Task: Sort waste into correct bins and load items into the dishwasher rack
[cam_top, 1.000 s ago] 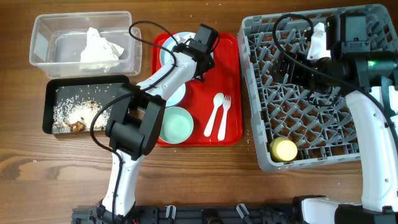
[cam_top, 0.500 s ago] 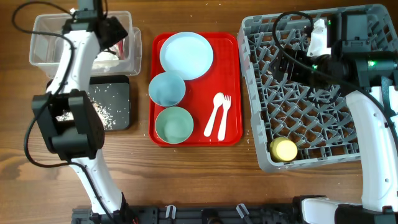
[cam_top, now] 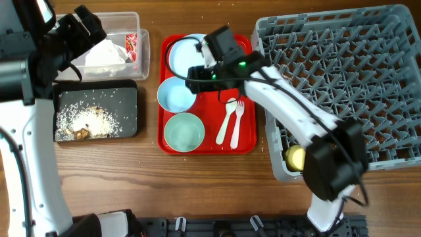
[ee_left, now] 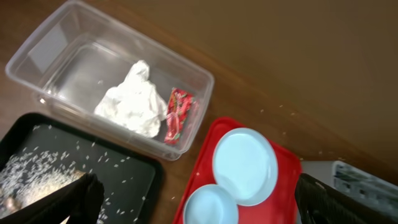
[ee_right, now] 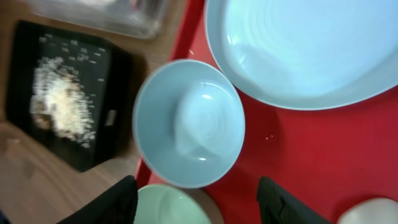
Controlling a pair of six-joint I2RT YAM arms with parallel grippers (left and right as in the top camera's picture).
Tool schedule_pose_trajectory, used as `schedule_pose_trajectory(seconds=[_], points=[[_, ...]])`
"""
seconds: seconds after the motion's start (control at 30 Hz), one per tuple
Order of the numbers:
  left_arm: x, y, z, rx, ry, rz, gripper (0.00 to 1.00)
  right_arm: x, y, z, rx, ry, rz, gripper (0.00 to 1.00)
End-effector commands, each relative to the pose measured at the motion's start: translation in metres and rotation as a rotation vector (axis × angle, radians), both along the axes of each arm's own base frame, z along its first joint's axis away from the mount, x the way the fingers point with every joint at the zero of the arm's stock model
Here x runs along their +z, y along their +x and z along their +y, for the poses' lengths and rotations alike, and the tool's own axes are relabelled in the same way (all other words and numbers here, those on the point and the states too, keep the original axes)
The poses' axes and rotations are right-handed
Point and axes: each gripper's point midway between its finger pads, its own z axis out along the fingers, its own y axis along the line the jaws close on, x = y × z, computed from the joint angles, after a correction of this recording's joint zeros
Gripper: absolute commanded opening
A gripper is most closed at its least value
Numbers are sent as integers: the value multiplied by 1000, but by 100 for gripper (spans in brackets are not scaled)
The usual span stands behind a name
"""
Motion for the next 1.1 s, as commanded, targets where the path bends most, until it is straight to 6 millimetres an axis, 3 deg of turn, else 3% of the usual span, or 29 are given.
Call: schedule_pose_trajectory(seconds=[0.0, 0.1, 0.13, 0.23, 0.33, 0.37, 0.47, 0.53, 0.63, 0.7, 0.73, 0.77, 0.83, 0.9, 1.0, 1.07], points=[[-27, 0, 11, 24, 34, 98, 100, -58, -6, 17, -27, -45, 105, 58], [-29, -1, 11, 24, 32, 108, 100, -92, -10, 19, -63, -73, 173, 47], [-29, -1, 11, 24, 33, 109, 100, -99, -10, 17, -68, -87, 179, 39], [-29, -1, 11, 24, 33, 109, 100, -99, -6, 13, -84, -109, 161, 5], [-29, -1, 11, 24, 32, 109, 100, -82, 3, 0, -116, -104, 136, 4], [-29, -1, 11, 24, 33, 109, 100, -69, 9, -8, -138, -103, 113, 4], [-29, -1, 11, 24, 33, 109, 100, -4, 33, -42, -199, -80, -27, 4], [-29, -1, 11, 24, 33, 109, 100, 53, 47, -85, -307, -115, -164, 4], [-29, -1, 11, 24, 33, 109, 100, 142, 52, -188, -619, -320, -439, 4], [-29, -1, 11, 24, 33, 109, 100, 198, 31, -253, -794, -560, -620, 4], [-29, -1, 11, 24, 33, 109, 100, 211, 21, -275, -863, -664, -659, 4], [-29, -1, 11, 24, 33, 109, 100, 217, 12, -294, -920, -781, -677, 4], [-29, -1, 11, 24, 33, 109, 100, 210, 13, -299, -927, -839, -670, 4], [-29, -1, 11, 24, 33, 109, 100, 196, 26, -295, -927, -878, -669, 4], [-29, -1, 11, 24, 33, 109, 100, 177, 53, -304, -928, -1226, -717, 4], [-29, -1, 11, 24, 33, 109, 100, 153, 78, -300, -830, -1438, -698, 4]])
